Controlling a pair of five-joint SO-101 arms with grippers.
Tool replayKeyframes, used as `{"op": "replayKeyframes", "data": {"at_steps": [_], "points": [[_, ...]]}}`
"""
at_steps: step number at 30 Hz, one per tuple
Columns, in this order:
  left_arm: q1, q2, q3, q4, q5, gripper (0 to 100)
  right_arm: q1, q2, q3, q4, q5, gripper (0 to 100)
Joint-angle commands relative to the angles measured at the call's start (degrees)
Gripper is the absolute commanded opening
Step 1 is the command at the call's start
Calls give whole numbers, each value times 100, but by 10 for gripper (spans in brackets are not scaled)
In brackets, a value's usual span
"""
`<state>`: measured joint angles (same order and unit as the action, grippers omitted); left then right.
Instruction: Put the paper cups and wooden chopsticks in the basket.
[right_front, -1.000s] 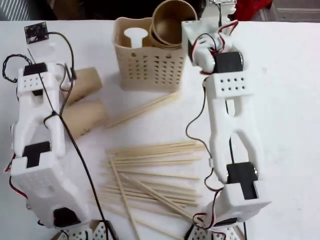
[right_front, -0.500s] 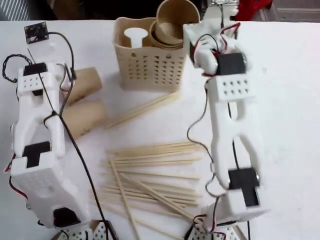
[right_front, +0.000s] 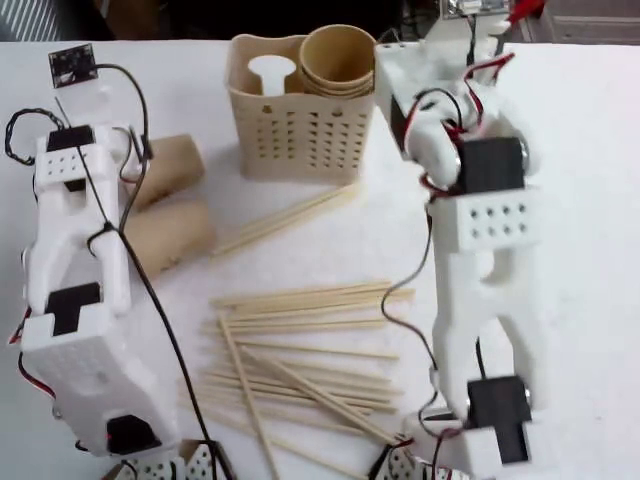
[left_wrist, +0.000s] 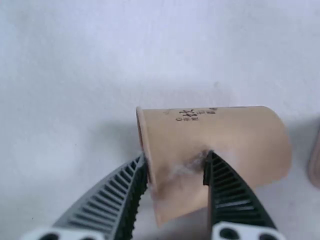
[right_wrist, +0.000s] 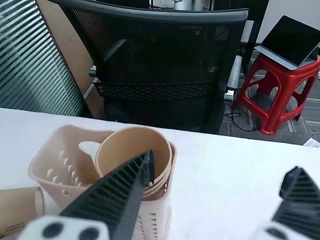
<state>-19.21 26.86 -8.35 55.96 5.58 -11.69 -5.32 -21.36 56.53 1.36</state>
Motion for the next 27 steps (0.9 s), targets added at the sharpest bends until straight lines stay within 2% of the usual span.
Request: {"op": "replayKeyframes", "data": {"at_steps": [1, 4, 12, 21, 27], "points": [[233, 347, 62, 9, -88, 195, 84, 514, -114, -699, -53, 394], [233, 347, 62, 9, -88, 195, 180, 1077, -114, -1042, -53, 394], [242, 347, 62, 0, -88, 195, 233, 2229, -114, -1095, -53, 394], [242, 347, 62, 0, -88, 195, 321, 2264, -114, -1024, -53, 394], [242, 356, 62, 0, -88, 195, 743, 1314, -114, 549, -53, 388]]}}
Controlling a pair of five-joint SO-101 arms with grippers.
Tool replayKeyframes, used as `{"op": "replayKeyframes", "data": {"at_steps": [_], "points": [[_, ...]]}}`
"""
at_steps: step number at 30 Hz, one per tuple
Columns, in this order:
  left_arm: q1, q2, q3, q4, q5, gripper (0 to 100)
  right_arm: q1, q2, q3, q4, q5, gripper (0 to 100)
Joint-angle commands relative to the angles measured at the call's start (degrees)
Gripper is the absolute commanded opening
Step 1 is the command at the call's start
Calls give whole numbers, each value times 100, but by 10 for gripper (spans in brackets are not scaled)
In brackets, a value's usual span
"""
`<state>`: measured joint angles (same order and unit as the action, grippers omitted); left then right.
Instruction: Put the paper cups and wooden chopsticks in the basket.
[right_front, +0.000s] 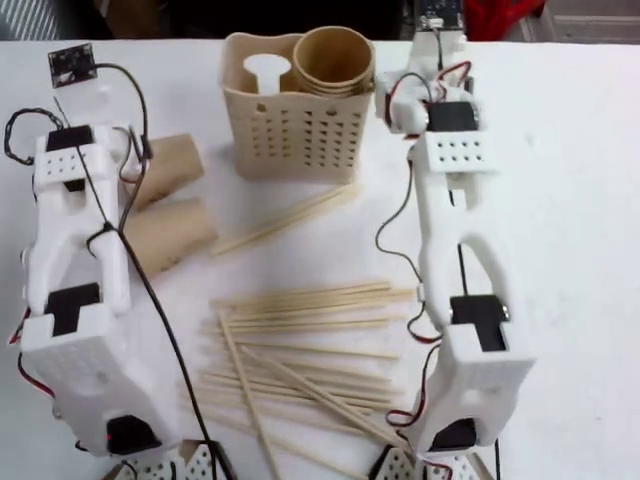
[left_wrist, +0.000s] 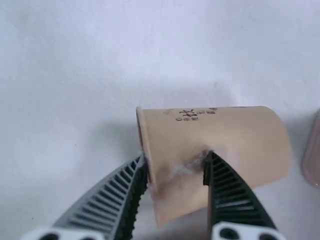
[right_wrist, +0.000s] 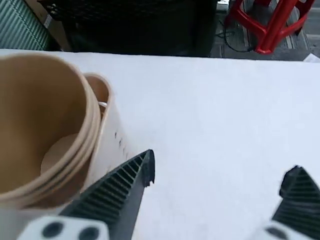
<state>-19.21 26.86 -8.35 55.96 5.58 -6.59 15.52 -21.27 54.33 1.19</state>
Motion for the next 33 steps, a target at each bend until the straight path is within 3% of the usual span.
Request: {"op": "replayKeyframes", "data": {"at_steps": [1, 5, 8, 10, 12, 15, 20, 24, 33], "points": [[233, 347, 62, 0, -88, 195, 286, -936, -123, 1130, -35, 370], [136, 259, 0, 114, -79, 195, 479, -1473, -88, 2070, -35, 215], [119, 84, -387, 633, -79, 195, 708, -1719, -88, 2404, 0, 92], [119, -101, -791, 1160, -97, 195, 804, -1868, -79, 2747, 501, 35], [119, -321, -1301, 1741, -378, 195, 813, -1991, -53, 3257, 985, 15], [154, -664, -2189, 2681, -738, 195, 901, -2308, 545, 3521, 1081, 17], [119, -971, -3543, 3912, -1002, 195, 1138, -3556, 3112, 2114, 1108, 18], [92, -980, -4176, 4651, -1231, 196, 1130, -4954, 5600, 884, 1741, 19], [-382, -963, -3068, 4176, -677, 299, 1780, -7758, 9204, -224, 2734, 57]]}}
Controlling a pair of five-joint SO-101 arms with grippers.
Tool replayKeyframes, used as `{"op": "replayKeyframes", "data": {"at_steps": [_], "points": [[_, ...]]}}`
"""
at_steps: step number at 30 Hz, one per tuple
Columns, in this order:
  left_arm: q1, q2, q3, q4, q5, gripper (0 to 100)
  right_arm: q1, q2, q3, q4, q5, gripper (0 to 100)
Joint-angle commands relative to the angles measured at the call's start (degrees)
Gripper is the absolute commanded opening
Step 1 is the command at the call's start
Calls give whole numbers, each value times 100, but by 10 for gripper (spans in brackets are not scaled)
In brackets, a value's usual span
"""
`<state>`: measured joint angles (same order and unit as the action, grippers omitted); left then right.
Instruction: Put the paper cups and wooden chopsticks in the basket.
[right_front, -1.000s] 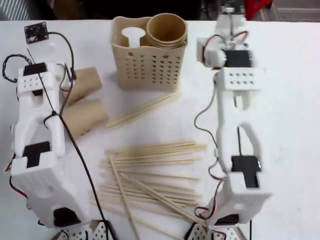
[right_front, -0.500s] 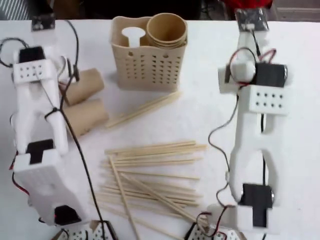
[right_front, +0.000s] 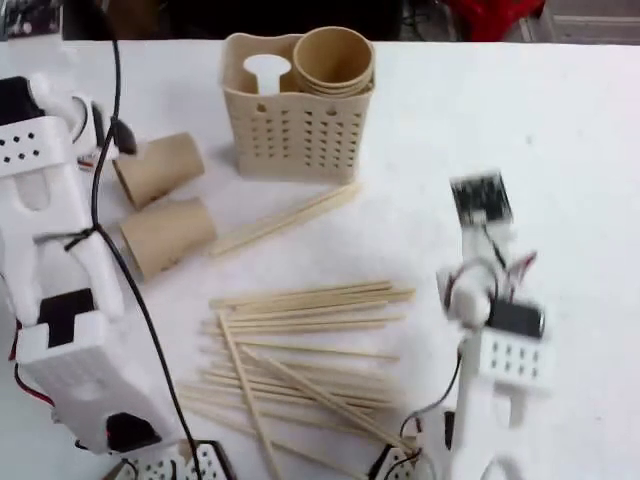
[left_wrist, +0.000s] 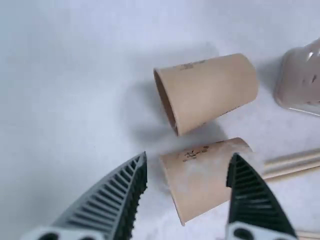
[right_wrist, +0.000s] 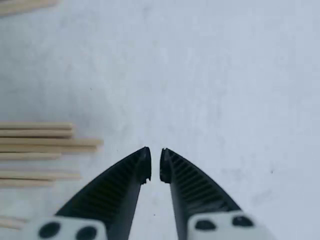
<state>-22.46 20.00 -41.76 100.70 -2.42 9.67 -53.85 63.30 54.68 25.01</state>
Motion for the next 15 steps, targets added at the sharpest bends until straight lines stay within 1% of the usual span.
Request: {"op": "replayKeyframes", "data": {"at_steps": [1, 3, 7, 11, 15], "points": [[-66, -277, 457, -475, 193, 298, 171, -1059, 1020, -286, 492, 42], [-84, -277, 853, -818, 316, 298, 198, -1508, 1556, -312, 651, 28], [-92, -277, 1609, -1591, 440, 301, 207, -2440, 2488, -312, 703, 29], [-101, -277, 2330, -2444, 440, 301, 646, -3521, 2954, -251, 686, 29], [-145, -277, 2673, -2778, 440, 299, 725, -4585, 3349, 259, 730, 29]]}}
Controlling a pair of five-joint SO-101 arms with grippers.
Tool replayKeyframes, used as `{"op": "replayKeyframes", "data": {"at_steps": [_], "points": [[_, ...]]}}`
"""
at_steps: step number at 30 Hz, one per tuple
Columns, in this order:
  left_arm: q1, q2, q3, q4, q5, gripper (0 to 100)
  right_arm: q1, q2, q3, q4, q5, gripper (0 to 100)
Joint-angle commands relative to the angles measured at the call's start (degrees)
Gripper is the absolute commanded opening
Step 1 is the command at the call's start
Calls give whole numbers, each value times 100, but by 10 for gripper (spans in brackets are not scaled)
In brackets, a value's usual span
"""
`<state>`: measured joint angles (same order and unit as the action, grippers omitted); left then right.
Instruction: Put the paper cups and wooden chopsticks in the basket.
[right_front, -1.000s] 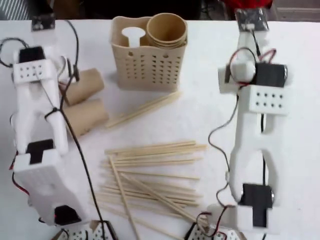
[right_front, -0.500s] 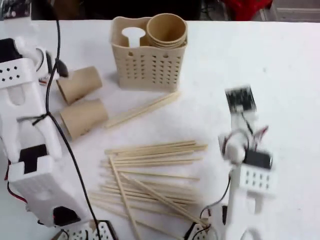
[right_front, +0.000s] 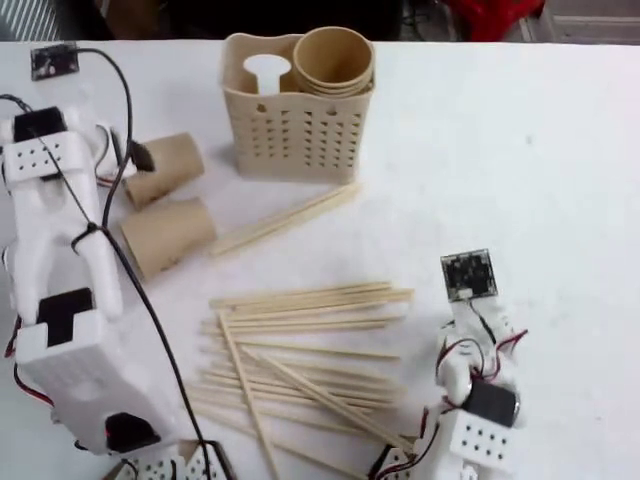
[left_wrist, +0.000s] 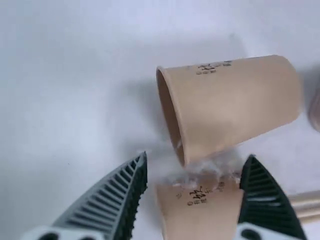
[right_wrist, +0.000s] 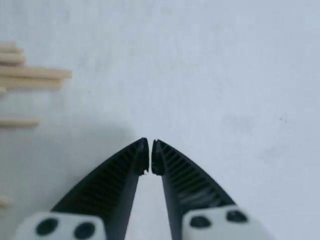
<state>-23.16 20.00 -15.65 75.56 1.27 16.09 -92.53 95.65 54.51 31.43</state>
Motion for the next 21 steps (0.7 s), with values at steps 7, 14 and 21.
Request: {"op": "replayKeyframes", "data": {"at_steps": [7, 14, 21], "points": [[-75, -338, -1125, 888, 26, 298, 75, -998, 123, 629, 141, 29], [-171, -435, -3771, 2708, -747, 297, 110, -1042, 123, 646, 141, 26], [-708, -1938, -3349, 2716, -1688, 297, 110, -1007, 123, 655, 123, 25]]}}
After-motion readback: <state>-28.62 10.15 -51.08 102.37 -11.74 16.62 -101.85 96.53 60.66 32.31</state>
